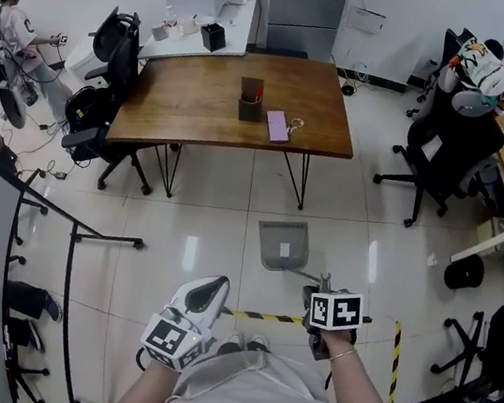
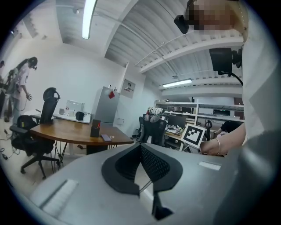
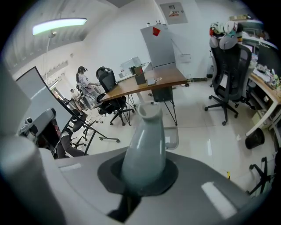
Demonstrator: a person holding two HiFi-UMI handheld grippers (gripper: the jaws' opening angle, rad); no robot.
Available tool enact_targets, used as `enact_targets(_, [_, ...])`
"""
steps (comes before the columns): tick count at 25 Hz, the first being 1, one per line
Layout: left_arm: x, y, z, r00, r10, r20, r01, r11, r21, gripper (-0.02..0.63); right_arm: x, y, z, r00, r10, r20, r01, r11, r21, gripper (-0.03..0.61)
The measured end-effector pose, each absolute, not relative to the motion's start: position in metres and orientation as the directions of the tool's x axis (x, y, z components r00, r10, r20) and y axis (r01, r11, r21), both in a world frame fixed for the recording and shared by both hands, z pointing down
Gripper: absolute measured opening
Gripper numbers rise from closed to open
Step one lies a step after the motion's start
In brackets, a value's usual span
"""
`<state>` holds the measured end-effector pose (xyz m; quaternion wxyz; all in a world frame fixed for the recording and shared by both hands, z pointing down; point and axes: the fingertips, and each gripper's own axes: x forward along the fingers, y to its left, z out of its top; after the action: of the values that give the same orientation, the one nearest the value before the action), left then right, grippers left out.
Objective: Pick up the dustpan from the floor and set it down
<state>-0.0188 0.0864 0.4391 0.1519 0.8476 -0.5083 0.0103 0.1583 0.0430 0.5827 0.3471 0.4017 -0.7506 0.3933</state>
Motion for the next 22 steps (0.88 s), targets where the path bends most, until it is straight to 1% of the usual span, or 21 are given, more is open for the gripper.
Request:
enact_targets(5, [-0.030, 0.096, 0.428, 0.484, -0.862, 0.148, -0.865, -0.445, 0.232, 0.014, 0.159, 0.054, 0.585, -0.418, -0.327, 0.848, -0.887, 0.350, -0.302, 0.003])
enact_targets(9, [-0.036, 0.101, 0.422, 0.490, -0.864, 0.117, -0.858, -0.454, 0.238, 0.014, 0.154, 0.063, 0.582, -0.433, -0.333, 0.838, -0.885, 0.334, -0.325, 0.003])
enact_targets(13, [-0.048, 0.099, 0.415, 0.459, -0.885, 0.082, -0.866, -0.424, 0.266, 0.014, 0.152, 0.066, 0.578, -0.445, -0.345, 0.827, -0.882, 0.328, -0.338, 0.003])
enact_targets(22, [-0.057, 0.090, 0.415, 0.421, -0.904, 0.071, -0.880, -0.388, 0.273, 0.014, 0.146, 0.066, 0.587, -0.471, -0.315, 0.824, -0.866, 0.343, -0.364, 0.003])
